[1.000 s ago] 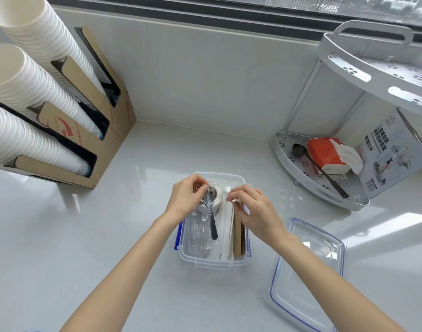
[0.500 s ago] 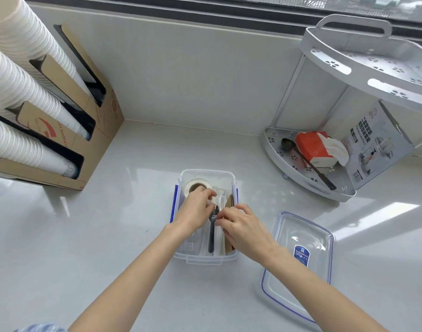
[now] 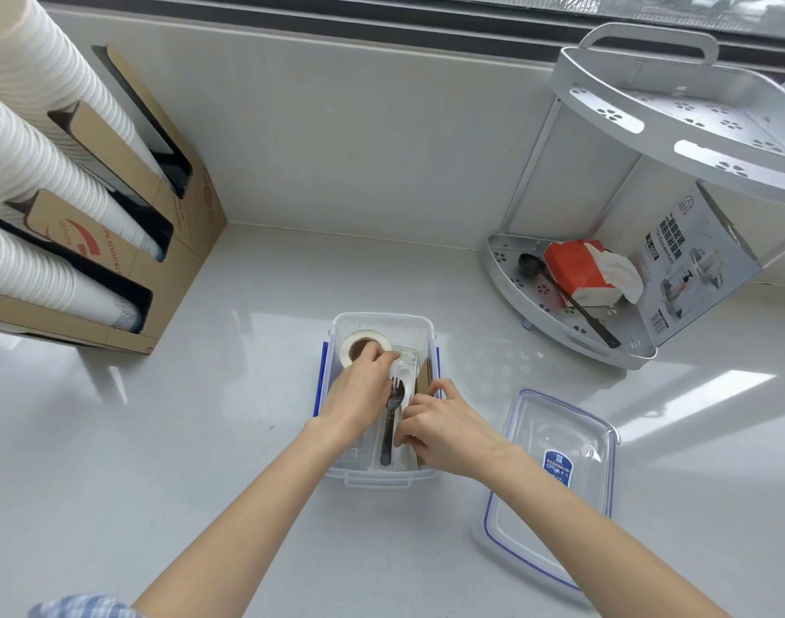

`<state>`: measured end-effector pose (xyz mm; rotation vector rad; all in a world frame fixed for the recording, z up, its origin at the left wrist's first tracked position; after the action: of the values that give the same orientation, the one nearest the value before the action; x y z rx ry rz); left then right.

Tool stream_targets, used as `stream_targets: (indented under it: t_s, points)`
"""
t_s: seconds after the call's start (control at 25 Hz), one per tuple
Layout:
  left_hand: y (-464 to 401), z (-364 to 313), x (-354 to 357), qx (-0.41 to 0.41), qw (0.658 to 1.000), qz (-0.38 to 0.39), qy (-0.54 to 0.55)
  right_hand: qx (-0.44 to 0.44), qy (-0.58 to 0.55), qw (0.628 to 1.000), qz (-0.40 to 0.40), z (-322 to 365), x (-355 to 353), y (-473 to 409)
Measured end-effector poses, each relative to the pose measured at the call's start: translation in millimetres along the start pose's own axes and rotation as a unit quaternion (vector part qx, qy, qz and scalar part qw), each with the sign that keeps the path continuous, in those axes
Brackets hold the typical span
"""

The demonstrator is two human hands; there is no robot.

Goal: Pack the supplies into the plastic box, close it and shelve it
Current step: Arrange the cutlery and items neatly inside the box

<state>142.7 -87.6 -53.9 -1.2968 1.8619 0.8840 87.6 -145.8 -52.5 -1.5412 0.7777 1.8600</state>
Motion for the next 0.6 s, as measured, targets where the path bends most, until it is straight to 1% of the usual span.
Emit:
stream_targets:
  t_s: [0.08, 0.16, 0.2, 0.28, 0.36, 0.4, 0.44, 0.6]
  points:
    - [0.8, 1.1, -2.3, 0.001, 1.0, -0.01, 0.011, 0.005, 0.021, 1.0, -0.003, -0.3, -0.3, 0.7]
    - [3.0, 3.2, -4.4, 0.006, 1.0, -0.018, 0.02, 0.038, 0.033, 0.998, -0.034, -5.4, -5.8, 1.9]
    - [4.8, 4.2, -5.7, 0.007, 0.999, -0.021, 0.025, 0.066, 0.023, 0.995, -0.065, -10.8, -12.0, 3.6]
    - [9.3, 6.8, -9.8, 0.001, 0.999, -0.023, 0.032, 0.137, -0.034, 0.981, -0.135, -26.7, -25.2, 11.6]
    - [14.8, 9.0, -16.7, -0.003, 0.999, -0.032, 0.028, 0.199, -0.081, 0.96, -0.178, -41.2, -34.3, 22.0]
    - [18.0, 9.3, -19.2, 0.0, 0.999, -0.033, 0.018, 0.217, -0.092, 0.954, -0.187, -45.3, -35.9, 26.8]
    - [21.5, 9.2, -20.1, 0.007, 0.999, -0.031, 0.001, 0.227, -0.101, 0.952, -0.181, -46.7, -34.6, 30.2]
    - [34.9, 13.1, -14.2, 0.034, 0.996, -0.009, -0.084, 0.231, -0.11, 0.96, -0.118, -39.5, -22.7, 31.6]
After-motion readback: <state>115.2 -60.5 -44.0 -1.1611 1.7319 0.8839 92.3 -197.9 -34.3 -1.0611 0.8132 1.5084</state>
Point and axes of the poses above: each hand's wrist, its own y-axis away from the middle knuckle, its own x-axis out of the palm, z = x × y, the point moved 9 cm from there along -y, towards the middle knuckle, and after that the axes turned 2 degrees about y, right-handed, at the moved point
